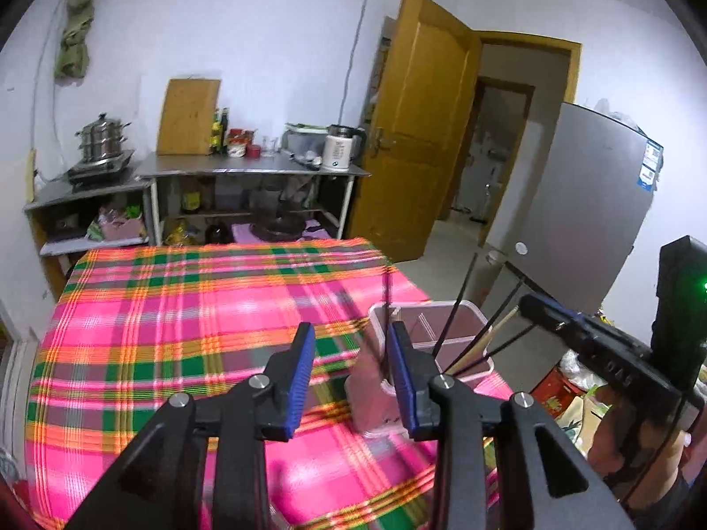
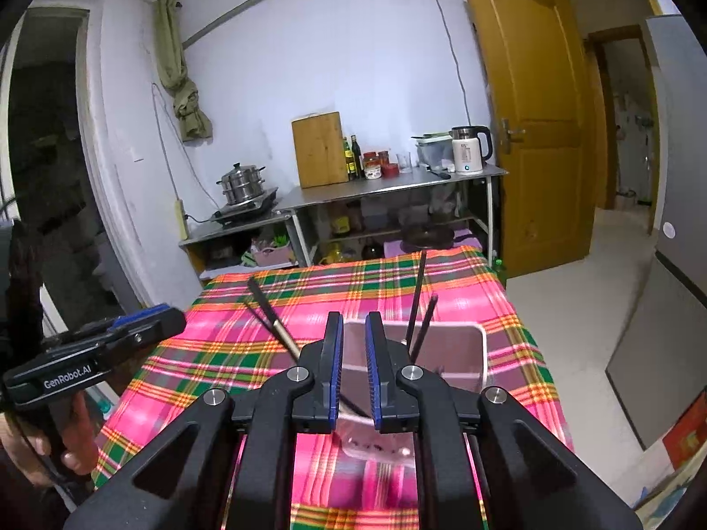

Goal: Organize utensils
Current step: 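Move both open tools down to the last chopsticks on the cloth, then close the left tool on a metal chopstick while the right tool grasps another, then lift the held chopsticks upright and carry both tools over the pink holder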

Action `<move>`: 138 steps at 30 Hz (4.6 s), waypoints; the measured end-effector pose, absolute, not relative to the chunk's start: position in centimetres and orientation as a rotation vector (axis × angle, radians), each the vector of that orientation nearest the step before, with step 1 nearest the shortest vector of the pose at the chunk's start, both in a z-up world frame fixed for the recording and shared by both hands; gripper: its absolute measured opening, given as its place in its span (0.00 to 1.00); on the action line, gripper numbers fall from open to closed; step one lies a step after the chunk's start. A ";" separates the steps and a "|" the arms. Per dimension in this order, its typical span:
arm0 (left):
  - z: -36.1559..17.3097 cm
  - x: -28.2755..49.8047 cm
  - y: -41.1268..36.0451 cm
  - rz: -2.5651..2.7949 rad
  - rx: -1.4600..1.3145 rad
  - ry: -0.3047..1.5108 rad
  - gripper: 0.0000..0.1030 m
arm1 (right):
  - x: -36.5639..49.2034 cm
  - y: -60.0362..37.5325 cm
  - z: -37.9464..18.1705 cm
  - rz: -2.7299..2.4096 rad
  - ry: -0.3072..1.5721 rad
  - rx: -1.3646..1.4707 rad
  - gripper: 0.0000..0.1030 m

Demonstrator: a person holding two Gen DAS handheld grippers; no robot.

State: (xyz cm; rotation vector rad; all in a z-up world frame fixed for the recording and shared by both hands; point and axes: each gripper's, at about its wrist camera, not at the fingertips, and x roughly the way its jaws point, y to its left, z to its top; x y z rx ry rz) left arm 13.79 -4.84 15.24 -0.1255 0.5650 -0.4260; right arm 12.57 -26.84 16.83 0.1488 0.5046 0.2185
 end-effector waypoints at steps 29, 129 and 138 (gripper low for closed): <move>-0.8 11.8 2.3 -0.213 -0.272 0.851 0.35 | 11.9 -18.2 4.3 0.388 0.784 0.083 0.10; 7.0 13.6 6.3 -0.204 -0.192 0.747 0.06 | 16.6 -12.5 8.3 0.508 0.756 0.088 0.05; 8.1 12.2 3.6 -0.279 -0.200 0.753 0.06 | 14.3 -16.4 9.6 0.469 0.713 0.136 0.05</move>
